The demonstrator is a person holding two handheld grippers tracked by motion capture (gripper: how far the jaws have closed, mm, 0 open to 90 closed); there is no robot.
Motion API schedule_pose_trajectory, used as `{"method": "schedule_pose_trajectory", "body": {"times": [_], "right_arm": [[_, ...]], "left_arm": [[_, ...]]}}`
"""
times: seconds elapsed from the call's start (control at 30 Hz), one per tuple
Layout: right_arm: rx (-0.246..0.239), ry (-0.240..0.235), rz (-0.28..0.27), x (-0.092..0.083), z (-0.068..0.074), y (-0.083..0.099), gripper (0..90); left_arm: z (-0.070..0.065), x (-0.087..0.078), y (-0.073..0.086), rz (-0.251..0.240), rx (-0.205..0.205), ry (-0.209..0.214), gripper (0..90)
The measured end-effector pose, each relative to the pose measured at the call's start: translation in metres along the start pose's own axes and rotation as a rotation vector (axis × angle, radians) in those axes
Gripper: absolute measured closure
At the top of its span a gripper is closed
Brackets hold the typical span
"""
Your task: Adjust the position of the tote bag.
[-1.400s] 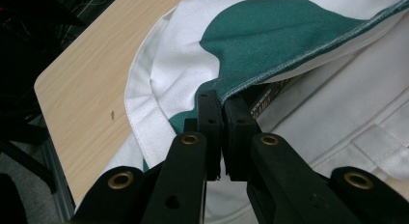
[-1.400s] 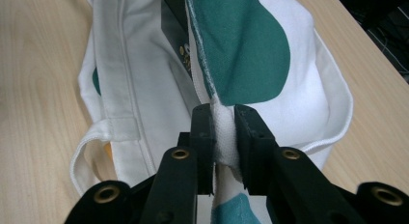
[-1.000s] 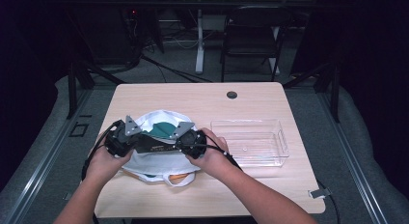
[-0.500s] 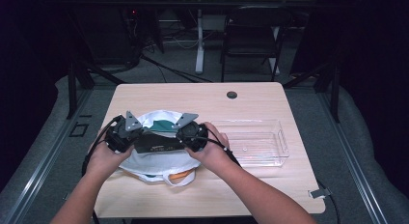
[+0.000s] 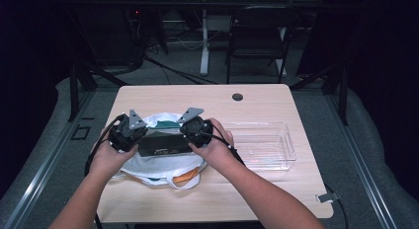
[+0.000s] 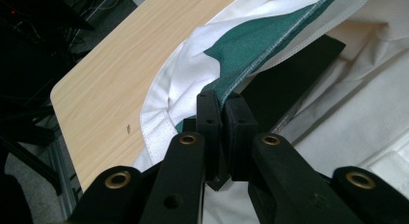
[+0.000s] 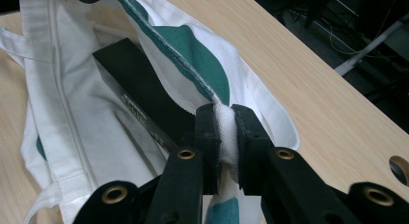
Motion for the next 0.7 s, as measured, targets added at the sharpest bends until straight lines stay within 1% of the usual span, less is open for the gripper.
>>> {"method": "schedule_pose_trajectory", "body": {"times": [0.07, 0.13, 0.17, 0.2, 0.23, 0.27, 0.33, 0.43, 0.7], "right_arm": [[0.000, 0.002, -0.001, 0.000, -0.002, -0.001, 81.6], [0.006, -0.001, -0.005, 0.000, -0.003, -0.001, 81.6], [0.004, -0.002, -0.003, 0.000, -0.003, -0.002, 81.6], [0.002, 0.001, 0.001, 0.000, -0.004, -0.002, 81.6], [0.002, 0.001, 0.001, 0.000, -0.004, -0.002, 81.6], [0.004, 0.002, -0.002, 0.001, -0.005, -0.002, 81.6], [0.003, 0.004, -0.001, 0.001, -0.006, -0.003, 81.6], [0.000, 0.007, 0.000, 0.001, -0.007, -0.004, 81.6], [0.011, 0.009, 0.002, 0.003, -0.011, -0.004, 81.6]], "left_arm": [[0.003, -0.001, -0.001, -0.013, -0.009, -0.003, 79.1], [0.005, -0.001, 0.000, -0.021, -0.028, -0.002, 74.4], [0.006, -0.001, 0.000, -0.025, -0.030, -0.001, 72.0], [0.006, -0.001, 0.002, -0.026, -0.035, 0.004, 66.2], [0.007, -0.001, 0.002, -0.031, -0.037, 0.004, 66.2], [0.008, -0.002, 0.003, -0.034, -0.039, 0.003, 60.9], [0.010, -0.002, 0.005, -0.044, -0.055, 0.008, 59.4], [0.013, -0.004, 0.009, -0.047, -0.066, 0.014, 55.2], [0.023, -0.010, 0.020, -0.056, -0.089, -0.002, 51.7]]}}
Point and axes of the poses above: each handheld gripper's, and its own axes: x roughly forward along the jaws, y roughly out of its underside, z roughly to its left, the point moved 7 cm from there along x, roughly forward along the jaws, and after that the axes turned 12 degrees about z, right-handed, at the moved point
